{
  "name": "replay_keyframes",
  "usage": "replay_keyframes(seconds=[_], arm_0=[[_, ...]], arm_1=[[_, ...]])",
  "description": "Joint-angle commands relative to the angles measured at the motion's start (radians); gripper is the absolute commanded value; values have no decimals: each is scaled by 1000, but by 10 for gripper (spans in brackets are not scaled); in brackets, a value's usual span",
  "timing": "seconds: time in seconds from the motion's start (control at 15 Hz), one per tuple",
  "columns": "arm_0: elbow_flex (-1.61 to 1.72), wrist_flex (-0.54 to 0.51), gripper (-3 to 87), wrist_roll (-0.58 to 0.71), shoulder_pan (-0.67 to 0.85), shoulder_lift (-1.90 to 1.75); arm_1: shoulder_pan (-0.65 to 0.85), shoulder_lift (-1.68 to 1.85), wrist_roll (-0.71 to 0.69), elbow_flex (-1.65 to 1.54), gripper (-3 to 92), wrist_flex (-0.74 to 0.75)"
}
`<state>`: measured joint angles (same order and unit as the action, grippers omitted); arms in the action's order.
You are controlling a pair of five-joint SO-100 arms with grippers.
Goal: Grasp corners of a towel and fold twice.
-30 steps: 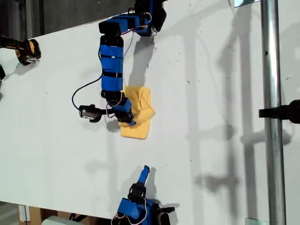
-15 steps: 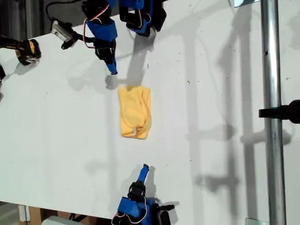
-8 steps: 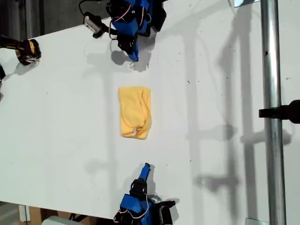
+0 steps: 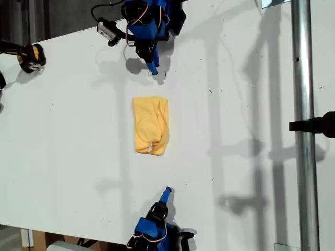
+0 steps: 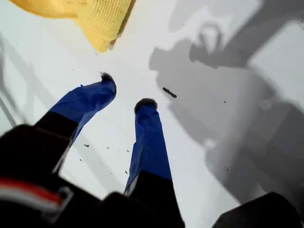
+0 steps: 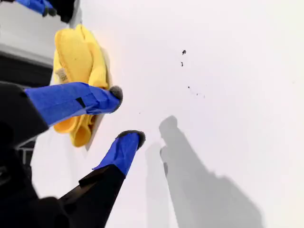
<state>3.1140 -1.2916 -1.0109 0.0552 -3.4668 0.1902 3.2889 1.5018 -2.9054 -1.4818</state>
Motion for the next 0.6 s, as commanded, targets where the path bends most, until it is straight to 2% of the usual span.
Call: replay_keyframes(seconds=[0.0, 0.53], arm_0=[[3, 0, 120, 40, 14, -5], [3, 0, 106, 38, 15, -5]], arm_1=[[-6, 2, -15, 9, 144, -11], [-6, 2, -15, 9, 144, -11]])
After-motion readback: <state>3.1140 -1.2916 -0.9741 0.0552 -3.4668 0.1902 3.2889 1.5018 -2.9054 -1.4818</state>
